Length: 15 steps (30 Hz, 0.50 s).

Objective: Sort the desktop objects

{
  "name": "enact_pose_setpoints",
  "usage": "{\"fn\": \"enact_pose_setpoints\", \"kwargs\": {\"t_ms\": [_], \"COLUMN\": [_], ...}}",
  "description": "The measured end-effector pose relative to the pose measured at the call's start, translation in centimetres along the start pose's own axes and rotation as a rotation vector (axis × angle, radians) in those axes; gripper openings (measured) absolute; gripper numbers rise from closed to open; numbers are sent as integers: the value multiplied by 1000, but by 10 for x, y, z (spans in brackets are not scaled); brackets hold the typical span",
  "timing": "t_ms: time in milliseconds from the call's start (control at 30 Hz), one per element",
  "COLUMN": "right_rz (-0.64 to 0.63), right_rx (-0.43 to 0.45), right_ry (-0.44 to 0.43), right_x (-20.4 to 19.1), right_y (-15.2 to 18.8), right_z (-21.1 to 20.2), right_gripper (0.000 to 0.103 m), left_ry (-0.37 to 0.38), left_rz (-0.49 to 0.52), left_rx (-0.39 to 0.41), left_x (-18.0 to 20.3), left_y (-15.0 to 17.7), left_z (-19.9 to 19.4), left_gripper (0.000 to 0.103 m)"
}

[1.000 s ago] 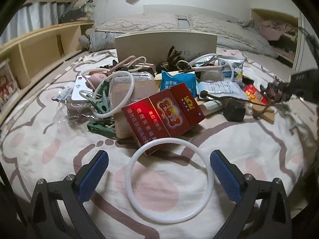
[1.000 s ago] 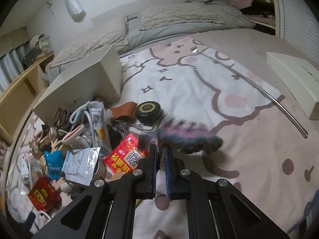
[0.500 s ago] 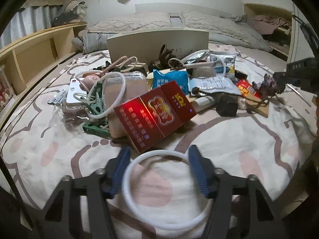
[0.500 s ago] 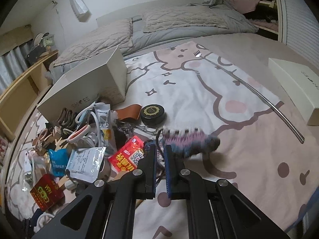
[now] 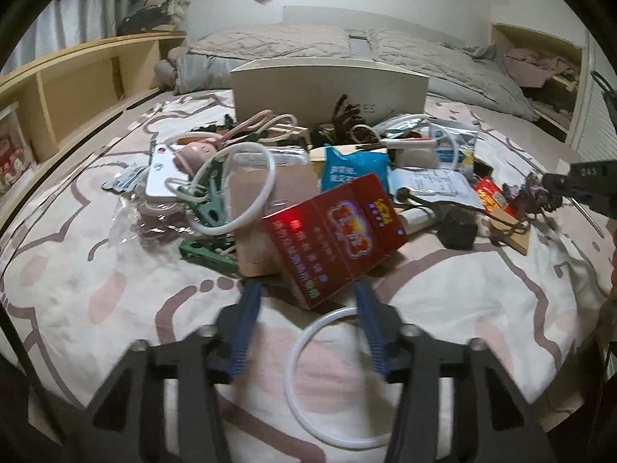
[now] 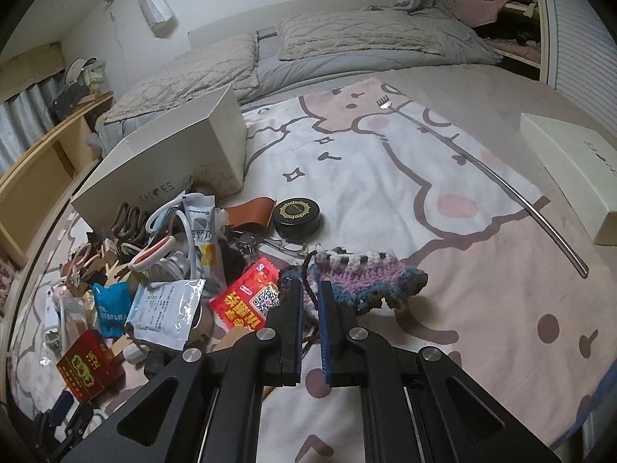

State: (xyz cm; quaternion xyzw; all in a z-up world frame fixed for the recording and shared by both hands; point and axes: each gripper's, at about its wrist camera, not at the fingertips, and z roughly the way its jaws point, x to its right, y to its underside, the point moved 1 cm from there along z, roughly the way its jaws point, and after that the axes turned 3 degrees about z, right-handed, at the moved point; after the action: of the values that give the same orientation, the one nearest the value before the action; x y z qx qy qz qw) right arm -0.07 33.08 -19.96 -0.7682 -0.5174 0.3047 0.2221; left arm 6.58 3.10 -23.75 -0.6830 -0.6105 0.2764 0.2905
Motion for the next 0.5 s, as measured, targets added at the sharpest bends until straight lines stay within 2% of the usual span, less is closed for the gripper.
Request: {"fn": "enact_pose_setpoints", "kwargs": {"t_ms": [300, 433, 500], "right_rz": [-8, -1, 6], "right_rx": [4, 8, 13], "right_ry": [2, -3, -10], "right_x": [0, 1, 2], "right_y": [-1, -3, -4], "right_z": [0, -2, -3], "right_gripper": [8, 8, 8], "left_ry": [-75, -15, 22], "left_rz": [-75, -138, -127], "left_rx": [-63, -86, -78], "left_x": [-34, -48, -44], "left_y": [3, 6, 6], "left_z": [4, -4, -9], "left_gripper": [56, 57, 60]}}
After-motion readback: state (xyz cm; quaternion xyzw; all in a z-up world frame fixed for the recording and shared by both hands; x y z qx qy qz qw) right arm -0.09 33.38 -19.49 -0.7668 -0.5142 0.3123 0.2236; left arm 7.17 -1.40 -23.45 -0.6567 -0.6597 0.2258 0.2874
